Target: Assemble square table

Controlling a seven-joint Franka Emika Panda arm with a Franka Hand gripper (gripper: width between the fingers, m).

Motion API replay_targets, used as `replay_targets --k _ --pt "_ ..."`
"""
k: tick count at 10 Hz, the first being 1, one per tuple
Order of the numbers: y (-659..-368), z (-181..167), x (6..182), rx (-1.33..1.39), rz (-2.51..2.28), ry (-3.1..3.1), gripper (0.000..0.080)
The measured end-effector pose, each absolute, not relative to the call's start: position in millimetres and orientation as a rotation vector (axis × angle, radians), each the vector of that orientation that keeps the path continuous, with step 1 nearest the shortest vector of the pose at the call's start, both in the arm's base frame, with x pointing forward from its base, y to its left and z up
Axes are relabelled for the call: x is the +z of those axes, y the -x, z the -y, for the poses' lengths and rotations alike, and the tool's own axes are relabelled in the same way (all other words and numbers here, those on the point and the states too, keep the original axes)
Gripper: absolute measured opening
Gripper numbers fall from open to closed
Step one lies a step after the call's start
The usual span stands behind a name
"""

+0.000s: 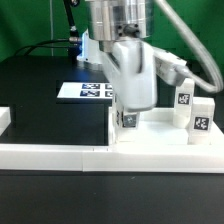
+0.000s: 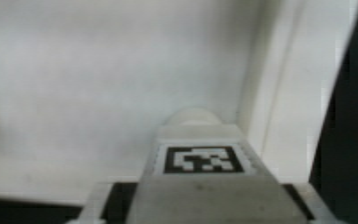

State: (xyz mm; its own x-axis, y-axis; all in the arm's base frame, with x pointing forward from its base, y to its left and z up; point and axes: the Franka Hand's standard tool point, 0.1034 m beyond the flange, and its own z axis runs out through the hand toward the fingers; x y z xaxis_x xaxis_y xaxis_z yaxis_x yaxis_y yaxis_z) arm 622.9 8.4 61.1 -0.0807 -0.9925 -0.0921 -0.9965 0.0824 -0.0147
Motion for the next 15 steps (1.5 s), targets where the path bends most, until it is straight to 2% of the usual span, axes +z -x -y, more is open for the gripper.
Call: replay_targets --k 3,5,6,7,8,9,13,15 --pt "-624 -6 60.5 0.152 -2.58 1.528 0.0287" --pt "-624 -6 60.4 0.15 -2.573 1.539 0.0287" --pt "-625 -5 61.7 0.14 -2.524 1.613 0.0371" --pt "-630 -5 67.4 0.094 -2.378 1.791 0.0371" --pt "-627 -10 67.0 0.035 -2.195 1.993 0.0558" --pt "-613 -20 61.6 0.038 -2.051 2.148 0.063" --pt "-609 -19 59.4 0.011 -1.757 2.395 0.0649" --pt "-615 -6 64.9 -0.057 -1.355 2.68 0.0649"
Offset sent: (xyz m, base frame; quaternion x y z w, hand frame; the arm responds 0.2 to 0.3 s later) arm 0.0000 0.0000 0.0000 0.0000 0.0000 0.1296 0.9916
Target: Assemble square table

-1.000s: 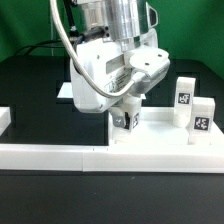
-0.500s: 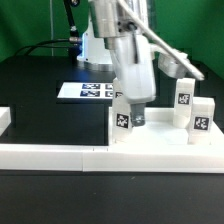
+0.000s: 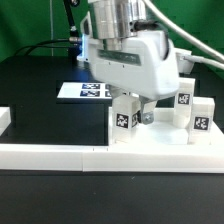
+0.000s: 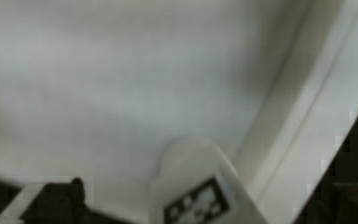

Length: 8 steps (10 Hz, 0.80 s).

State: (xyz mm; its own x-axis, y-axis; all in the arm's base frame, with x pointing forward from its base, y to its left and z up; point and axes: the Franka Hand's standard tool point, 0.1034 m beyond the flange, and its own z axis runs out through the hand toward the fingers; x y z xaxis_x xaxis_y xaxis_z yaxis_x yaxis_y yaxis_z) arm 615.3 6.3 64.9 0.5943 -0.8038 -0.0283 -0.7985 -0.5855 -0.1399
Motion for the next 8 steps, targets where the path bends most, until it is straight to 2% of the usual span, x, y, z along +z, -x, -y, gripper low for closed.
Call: replay_targets --k 2,4,6,8 --pt "-626.4 -3.5 71.1 -0.106 -1.015 2.859 0.0649" --pt "-624.8 -2.9 69.8 -0.099 -1.052 2.847 0.0619" --pt "-624.6 -3.1 69.5 -0.088 -1.225 2.773 0.0291" --pt "-623.9 -1.4 68.9 -0.076 -1.411 2.681 0.0292"
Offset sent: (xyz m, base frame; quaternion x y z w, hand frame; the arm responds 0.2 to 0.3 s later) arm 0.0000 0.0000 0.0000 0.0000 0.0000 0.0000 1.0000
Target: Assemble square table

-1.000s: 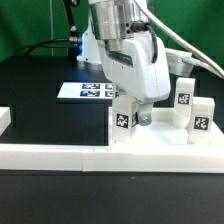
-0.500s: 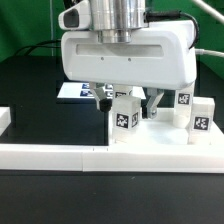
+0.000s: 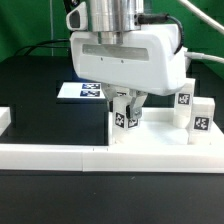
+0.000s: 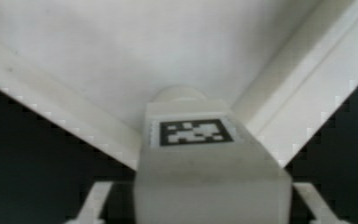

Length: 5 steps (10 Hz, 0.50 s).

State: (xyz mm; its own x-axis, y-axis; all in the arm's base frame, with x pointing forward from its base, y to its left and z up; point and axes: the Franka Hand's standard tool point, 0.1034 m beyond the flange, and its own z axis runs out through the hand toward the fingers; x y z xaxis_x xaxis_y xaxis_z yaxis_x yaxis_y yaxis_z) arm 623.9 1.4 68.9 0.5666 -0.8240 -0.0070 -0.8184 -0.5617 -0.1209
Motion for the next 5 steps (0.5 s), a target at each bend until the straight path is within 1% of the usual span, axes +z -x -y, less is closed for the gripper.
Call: replay_targets --k 1,3,5 --pt "-623.8 -1.1 68.8 -0.072 -1.475 2.646 0.0292" --pt "-623.9 0.5 68.2 -0.043 -1.762 2.463 0.0292" --pt "-625.3 1.6 69.1 0.093 -2.268 2.036 0.0292"
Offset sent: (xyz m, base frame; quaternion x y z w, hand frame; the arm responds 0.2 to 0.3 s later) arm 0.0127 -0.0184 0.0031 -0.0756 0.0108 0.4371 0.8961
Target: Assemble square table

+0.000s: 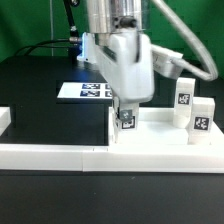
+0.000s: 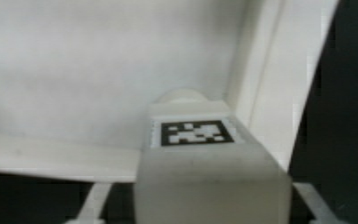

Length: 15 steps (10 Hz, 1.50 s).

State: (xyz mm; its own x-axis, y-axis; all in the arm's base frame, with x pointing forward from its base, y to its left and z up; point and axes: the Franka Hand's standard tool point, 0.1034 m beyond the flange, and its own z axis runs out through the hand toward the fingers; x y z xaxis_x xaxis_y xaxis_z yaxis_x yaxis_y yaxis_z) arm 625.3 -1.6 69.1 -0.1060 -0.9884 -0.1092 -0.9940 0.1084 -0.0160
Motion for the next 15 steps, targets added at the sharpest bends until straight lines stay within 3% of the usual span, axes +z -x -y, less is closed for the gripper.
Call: replay_targets --k 3,8,10,11,12,15 --pt "-626 3 69.6 0.233 -2.596 1.47 0.0292" --pt "-623 -3 68.3 0.208 -2.677 1.404 0.0292" --pt "-617 -20 69.0 0.171 -2.479 1.748 0.0574" --pt "-620 -22 71.5 0.123 -2.344 1.907 0.0574" --pt "-618 -25 70.1 0.089 -2.275 1.988 0.0634" --pt "-618 -22 68.9 0.069 -2.055 2.211 0.0649"
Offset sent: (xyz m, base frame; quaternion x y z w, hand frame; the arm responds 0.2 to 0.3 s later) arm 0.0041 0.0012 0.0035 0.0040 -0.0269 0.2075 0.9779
